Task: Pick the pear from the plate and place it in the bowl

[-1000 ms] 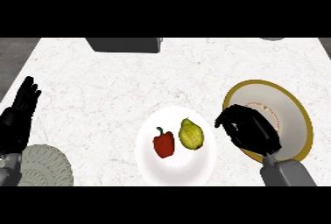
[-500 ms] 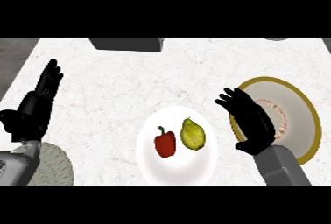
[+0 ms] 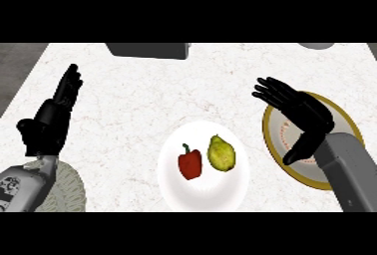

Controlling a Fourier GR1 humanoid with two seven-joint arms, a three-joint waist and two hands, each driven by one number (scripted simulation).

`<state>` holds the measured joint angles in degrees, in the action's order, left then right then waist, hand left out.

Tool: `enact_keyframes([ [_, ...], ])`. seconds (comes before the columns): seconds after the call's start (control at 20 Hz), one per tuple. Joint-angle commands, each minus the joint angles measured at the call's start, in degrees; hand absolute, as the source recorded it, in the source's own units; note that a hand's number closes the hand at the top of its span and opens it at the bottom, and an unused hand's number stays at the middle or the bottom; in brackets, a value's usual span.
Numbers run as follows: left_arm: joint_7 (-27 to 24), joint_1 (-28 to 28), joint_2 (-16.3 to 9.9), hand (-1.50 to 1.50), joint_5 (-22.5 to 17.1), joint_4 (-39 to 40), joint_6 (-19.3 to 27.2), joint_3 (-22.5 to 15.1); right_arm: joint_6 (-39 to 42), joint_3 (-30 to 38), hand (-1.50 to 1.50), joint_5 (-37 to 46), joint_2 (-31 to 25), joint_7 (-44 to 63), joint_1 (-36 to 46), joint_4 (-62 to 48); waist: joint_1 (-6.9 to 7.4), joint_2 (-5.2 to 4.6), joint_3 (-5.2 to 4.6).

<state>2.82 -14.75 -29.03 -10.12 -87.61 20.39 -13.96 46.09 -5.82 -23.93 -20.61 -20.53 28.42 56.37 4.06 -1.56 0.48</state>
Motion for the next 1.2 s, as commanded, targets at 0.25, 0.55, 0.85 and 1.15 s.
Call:
enact_keyframes([
  [0.25, 3.50, -2.33, 1.21, 0.00, 1.85, -0.82, 1.35, -1.12, 5.40, -7.65, -1.50, 15.02, 0.54, -13.70, 8.62, -3.87, 0.49, -0.07, -0.08],
  [0.55, 3.96, -1.98, 0.99, 0.00, 2.44, -1.68, 1.00, -1.02, 5.54, -13.87, -1.50, 20.55, -0.81, -19.44, 10.59, -4.22, -0.08, 0.23, -0.18],
  [0.85, 3.95, -1.54, 0.65, 0.00, 2.22, -0.46, 0.16, 0.54, 0.03, -23.27, -1.50, 28.79, -0.34, -23.41, 10.91, -4.02, -1.52, 0.84, -0.34],
  [1.15, 0.11, 0.09, 3.54, 0.00, 4.61, 2.42, 1.67, -0.22, -8.48, -29.63, -1.50, 34.76, 4.60, -28.00, 12.93, -13.19, -1.59, 0.62, -0.40],
])
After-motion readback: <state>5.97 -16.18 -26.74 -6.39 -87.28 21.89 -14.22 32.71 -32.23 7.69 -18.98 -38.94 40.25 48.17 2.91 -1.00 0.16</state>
